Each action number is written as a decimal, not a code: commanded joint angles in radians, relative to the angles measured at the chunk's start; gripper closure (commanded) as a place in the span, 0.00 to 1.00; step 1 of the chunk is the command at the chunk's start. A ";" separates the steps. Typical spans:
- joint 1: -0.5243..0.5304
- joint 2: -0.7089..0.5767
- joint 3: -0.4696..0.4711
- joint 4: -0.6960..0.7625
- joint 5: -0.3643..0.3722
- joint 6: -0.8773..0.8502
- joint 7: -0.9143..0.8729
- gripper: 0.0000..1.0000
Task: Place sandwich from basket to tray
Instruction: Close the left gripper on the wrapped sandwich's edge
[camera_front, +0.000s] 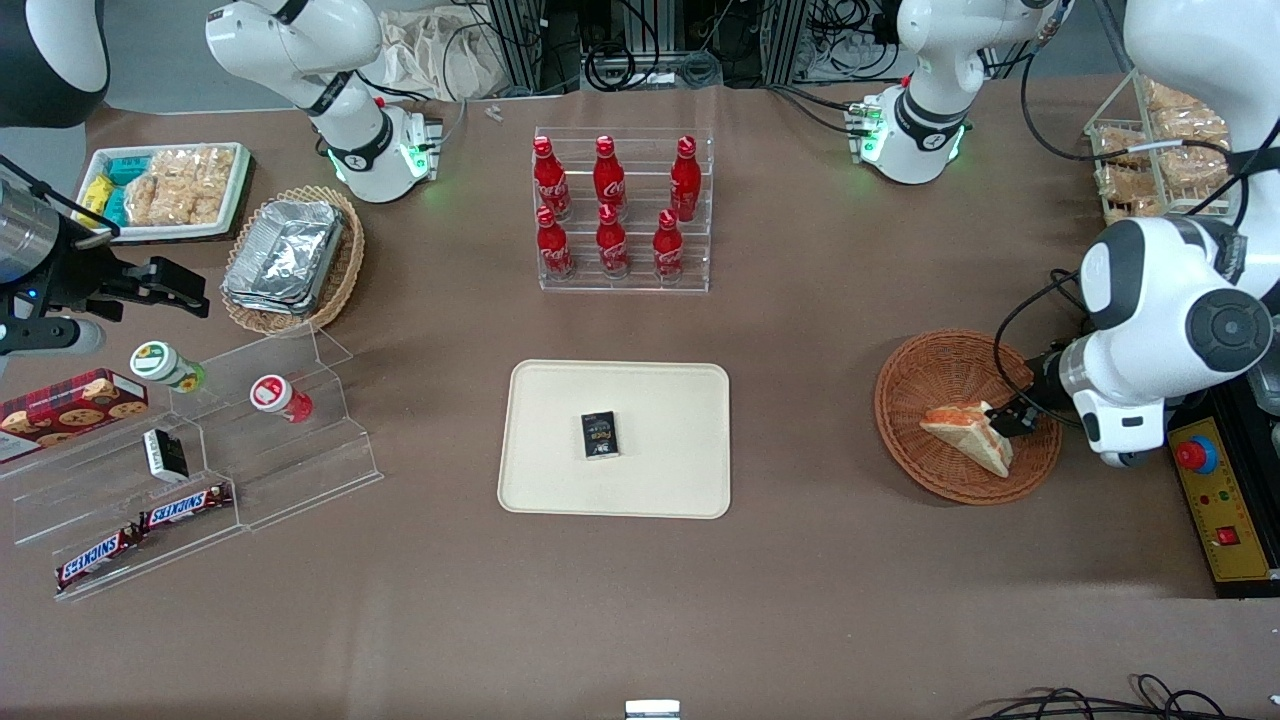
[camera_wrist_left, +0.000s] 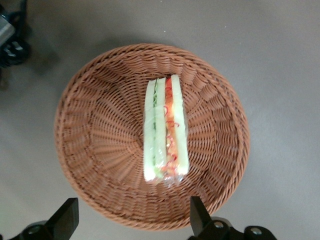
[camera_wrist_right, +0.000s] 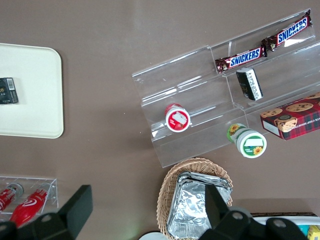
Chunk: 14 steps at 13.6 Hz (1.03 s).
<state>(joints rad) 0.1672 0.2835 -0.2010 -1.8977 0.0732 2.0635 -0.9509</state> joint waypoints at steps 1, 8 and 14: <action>-0.006 0.031 0.000 -0.017 0.013 0.084 -0.058 0.00; -0.006 0.042 0.000 -0.121 0.016 0.236 -0.074 0.00; -0.001 0.063 0.002 -0.147 0.017 0.276 -0.074 0.00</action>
<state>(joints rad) 0.1641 0.3444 -0.1997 -2.0231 0.0734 2.2977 -1.0005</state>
